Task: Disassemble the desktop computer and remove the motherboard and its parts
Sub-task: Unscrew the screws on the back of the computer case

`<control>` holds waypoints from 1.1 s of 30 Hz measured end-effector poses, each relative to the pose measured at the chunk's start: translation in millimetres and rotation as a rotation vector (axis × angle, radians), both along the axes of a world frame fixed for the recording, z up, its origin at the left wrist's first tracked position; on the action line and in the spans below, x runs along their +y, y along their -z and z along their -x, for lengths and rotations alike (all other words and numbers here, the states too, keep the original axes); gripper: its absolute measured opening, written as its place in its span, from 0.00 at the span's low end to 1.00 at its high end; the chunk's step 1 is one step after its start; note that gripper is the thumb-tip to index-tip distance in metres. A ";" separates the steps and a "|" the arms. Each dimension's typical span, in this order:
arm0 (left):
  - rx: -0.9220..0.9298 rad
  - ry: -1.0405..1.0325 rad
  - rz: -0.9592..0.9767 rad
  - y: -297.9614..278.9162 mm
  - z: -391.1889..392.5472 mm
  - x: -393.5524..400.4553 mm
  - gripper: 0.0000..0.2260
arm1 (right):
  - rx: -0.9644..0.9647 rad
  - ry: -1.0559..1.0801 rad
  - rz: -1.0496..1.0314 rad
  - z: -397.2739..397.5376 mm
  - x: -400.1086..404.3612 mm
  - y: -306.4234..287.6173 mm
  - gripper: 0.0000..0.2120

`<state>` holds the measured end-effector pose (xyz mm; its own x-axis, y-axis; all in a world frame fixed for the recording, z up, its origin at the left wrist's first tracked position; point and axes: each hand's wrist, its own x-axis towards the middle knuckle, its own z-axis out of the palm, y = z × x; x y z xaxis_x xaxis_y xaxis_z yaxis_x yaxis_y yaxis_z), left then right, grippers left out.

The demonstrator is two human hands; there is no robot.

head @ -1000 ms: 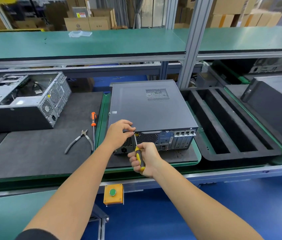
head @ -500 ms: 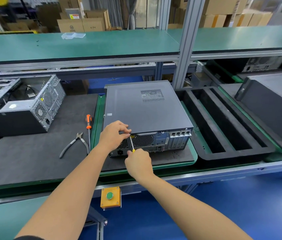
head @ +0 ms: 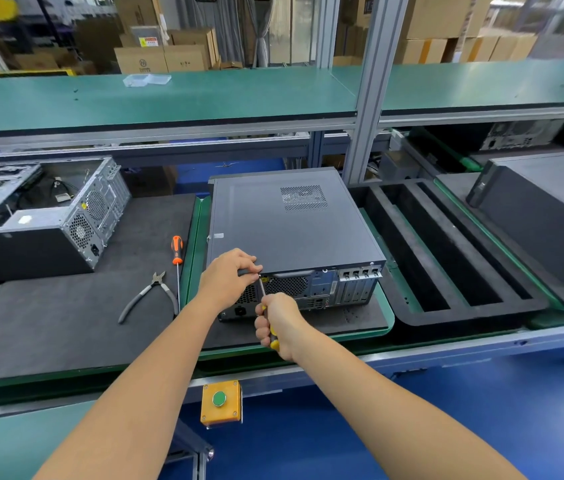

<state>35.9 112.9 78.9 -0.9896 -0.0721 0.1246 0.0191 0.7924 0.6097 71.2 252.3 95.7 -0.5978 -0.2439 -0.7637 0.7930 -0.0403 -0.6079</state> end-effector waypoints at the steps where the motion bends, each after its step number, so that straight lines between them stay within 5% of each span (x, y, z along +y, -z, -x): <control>1: 0.002 0.000 0.000 0.5 -0.4 0.1 0.06 | 0.083 -0.049 -0.125 -0.8 -3.1 0.1 0.11; 4: 0.010 -0.002 0.007 0.3 -0.8 0.4 0.06 | 0.528 -0.252 -0.591 -5.2 -12.8 12.9 0.08; 6: 0.011 0.002 0.008 0.3 -0.8 -0.2 0.06 | 0.634 -0.228 -0.602 -8.1 -13.7 16.9 0.09; 10: 0.017 0.008 0.007 -0.4 -1.3 -1.5 0.06 | 0.384 -0.170 -0.180 -10.6 -6.5 12.9 0.08; 17: -0.002 0.018 -0.011 -3.1 -1.7 -2.1 0.06 | 0.027 -0.040 0.060 -0.6 6.9 -7.5 0.14; 28: 0.043 0.040 -0.054 -5.3 -8.8 -0.1 0.10 | 0.346 -0.044 -0.206 -9.3 6.1 11.9 0.03; 33: 0.093 -0.266 -0.168 -12.8 -12.0 14.3 0.09 | 0.332 -0.067 -0.200 -7.9 8.2 8.9 0.08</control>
<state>48.0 127.1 91.7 -0.9182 -0.3541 0.1774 -0.1139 0.6651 0.7380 79.0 260.4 86.7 -0.8080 -0.1567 -0.5680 0.5489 0.1503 -0.8223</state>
